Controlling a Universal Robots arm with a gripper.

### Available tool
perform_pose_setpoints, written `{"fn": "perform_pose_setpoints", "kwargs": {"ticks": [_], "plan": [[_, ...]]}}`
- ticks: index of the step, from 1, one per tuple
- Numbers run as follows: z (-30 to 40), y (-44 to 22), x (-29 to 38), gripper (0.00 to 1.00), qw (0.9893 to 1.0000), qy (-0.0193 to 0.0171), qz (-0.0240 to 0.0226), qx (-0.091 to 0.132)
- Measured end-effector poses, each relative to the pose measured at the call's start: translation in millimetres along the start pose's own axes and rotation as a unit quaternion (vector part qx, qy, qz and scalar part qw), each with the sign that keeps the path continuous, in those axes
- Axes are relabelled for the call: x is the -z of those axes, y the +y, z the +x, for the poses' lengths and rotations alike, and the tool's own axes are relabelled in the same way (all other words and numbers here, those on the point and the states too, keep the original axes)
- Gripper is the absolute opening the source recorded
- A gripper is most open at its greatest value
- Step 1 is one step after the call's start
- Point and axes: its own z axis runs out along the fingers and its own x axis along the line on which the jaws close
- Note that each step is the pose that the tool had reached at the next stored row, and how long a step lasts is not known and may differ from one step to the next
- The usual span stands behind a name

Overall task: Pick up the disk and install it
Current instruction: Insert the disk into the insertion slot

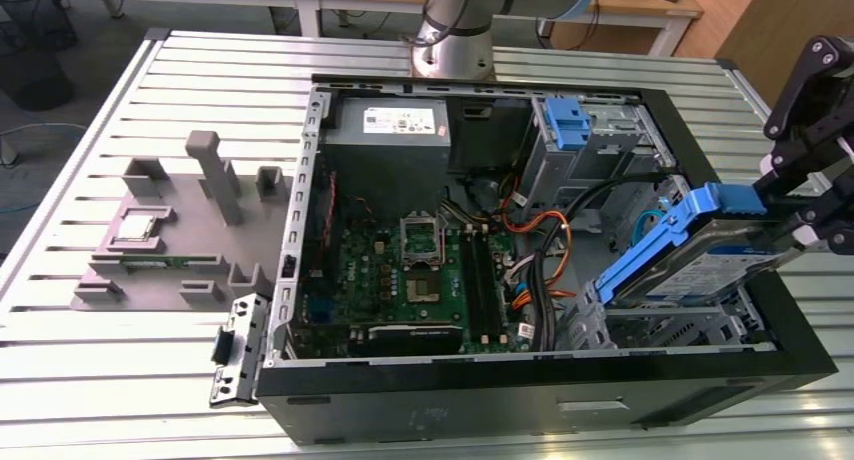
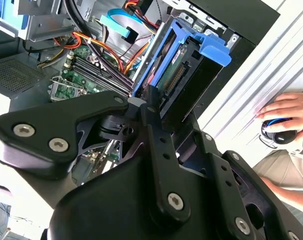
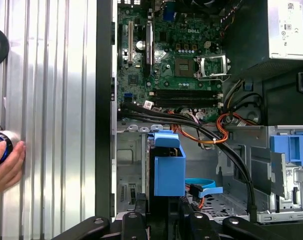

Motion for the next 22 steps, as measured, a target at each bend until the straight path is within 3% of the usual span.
{"fn": "perform_pose_setpoints", "kwargs": {"ticks": [6, 22], "plan": [[0.2, -0.1, -2.0, 0.35, 1.0, -0.0001, 0.0, 0.0], [3.9, -1.4, -30.7, 0.35, 1.0, 0.0, 0.0, 0.0]]}}
